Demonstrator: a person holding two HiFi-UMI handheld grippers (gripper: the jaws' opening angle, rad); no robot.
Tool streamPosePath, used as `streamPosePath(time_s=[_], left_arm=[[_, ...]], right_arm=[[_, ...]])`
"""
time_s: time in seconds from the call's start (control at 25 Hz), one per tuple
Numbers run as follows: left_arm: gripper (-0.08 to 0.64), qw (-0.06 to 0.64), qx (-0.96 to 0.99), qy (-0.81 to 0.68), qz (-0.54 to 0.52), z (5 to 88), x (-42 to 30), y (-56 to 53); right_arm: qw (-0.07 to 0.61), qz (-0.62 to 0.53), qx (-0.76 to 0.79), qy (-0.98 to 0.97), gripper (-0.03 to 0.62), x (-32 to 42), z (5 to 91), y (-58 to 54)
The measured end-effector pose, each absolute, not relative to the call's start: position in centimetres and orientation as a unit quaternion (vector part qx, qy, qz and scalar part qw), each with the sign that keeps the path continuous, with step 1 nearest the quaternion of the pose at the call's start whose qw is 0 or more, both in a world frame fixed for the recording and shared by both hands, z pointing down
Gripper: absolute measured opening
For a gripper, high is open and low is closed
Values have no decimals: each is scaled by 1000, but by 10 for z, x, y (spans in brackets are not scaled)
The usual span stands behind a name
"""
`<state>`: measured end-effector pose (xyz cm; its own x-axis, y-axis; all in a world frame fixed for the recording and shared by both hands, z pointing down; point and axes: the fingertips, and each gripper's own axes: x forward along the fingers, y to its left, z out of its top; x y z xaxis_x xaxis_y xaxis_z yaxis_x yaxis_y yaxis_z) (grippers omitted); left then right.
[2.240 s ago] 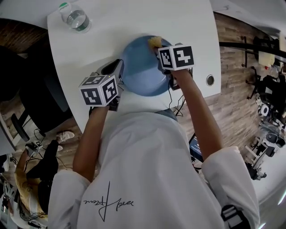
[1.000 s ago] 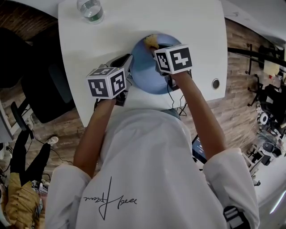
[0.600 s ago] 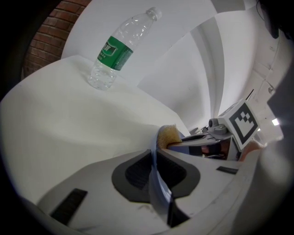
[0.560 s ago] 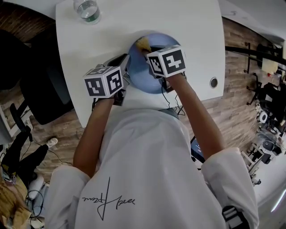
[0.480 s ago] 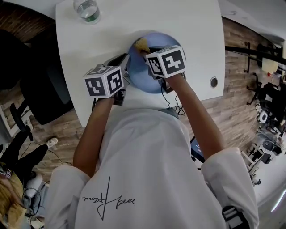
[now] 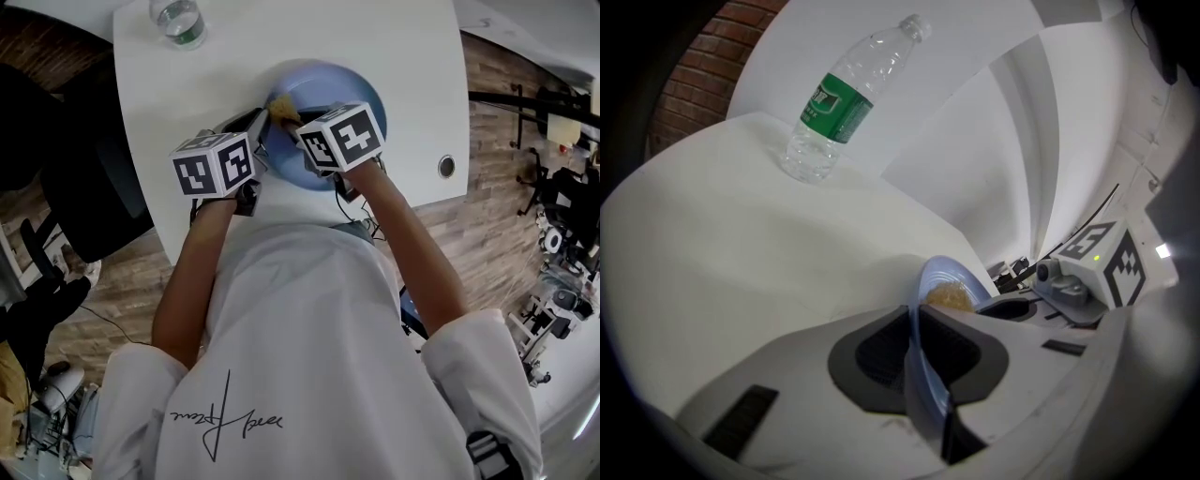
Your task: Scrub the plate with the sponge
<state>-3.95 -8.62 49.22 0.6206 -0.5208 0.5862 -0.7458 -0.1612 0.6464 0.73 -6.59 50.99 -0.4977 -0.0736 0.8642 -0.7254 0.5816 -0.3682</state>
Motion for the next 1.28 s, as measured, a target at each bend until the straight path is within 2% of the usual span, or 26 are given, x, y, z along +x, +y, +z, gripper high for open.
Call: streamPosePath(time_s=[0.68,1.28], left_arm=[[23,496,752,-422,103,492,-40,-87],[23,494,752,-420,117,497,-36,-86]], right_arm=[[403,430,228,-775,44,3,510,-23],[433,448,157,-766,44,12,511,8]])
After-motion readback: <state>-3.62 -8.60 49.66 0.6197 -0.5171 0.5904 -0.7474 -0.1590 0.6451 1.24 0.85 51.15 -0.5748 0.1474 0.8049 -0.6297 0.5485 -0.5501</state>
